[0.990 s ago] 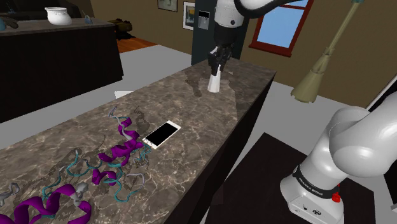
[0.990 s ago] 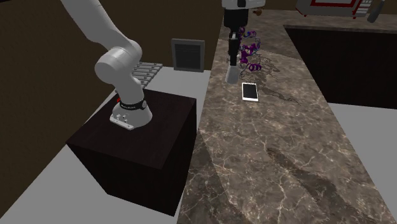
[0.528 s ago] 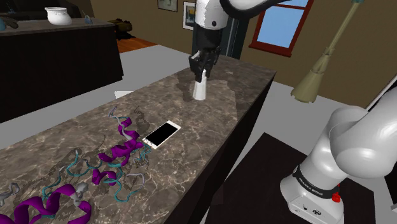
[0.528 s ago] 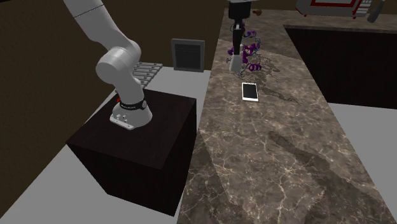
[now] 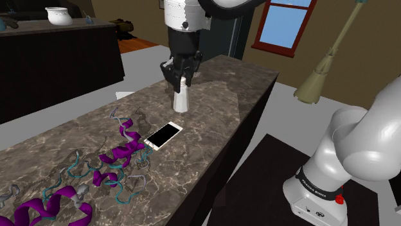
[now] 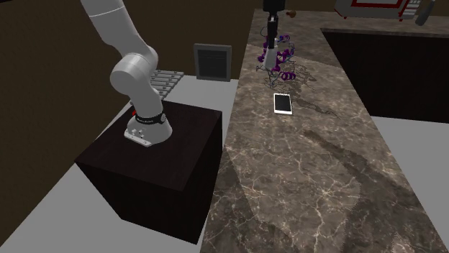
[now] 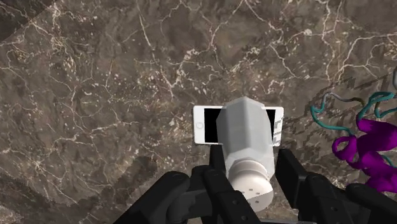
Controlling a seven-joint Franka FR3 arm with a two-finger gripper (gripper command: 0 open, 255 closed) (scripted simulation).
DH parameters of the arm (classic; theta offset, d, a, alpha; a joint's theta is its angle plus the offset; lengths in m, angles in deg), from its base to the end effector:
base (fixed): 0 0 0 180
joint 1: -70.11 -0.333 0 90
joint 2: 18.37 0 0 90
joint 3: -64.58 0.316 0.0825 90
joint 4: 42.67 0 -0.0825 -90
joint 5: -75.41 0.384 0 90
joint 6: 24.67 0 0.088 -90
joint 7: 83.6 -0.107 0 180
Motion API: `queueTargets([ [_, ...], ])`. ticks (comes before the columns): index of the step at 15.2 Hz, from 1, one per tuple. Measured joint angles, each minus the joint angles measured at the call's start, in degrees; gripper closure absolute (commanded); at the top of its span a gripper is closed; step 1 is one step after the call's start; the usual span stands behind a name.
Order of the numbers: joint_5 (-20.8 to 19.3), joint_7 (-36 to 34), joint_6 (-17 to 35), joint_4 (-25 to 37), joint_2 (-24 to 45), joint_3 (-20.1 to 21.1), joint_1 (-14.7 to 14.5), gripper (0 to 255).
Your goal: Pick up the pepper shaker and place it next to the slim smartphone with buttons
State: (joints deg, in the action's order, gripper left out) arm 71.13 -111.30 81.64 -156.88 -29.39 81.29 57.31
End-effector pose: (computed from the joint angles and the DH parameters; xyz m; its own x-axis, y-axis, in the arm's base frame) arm 0.4411 0.2535 0.5458 0.9938 0.0514 0.0986 0.0424 -0.9949 0.0919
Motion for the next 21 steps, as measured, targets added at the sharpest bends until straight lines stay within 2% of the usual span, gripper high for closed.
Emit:
queueTargets([
  [6,-2.06,-8.19,-0.62,6.44,7.04,4.71,-2.76,255],
  [21,-3.59,-10.68,9.94,-1.92,9.65,5.09,-2.96,255],
])
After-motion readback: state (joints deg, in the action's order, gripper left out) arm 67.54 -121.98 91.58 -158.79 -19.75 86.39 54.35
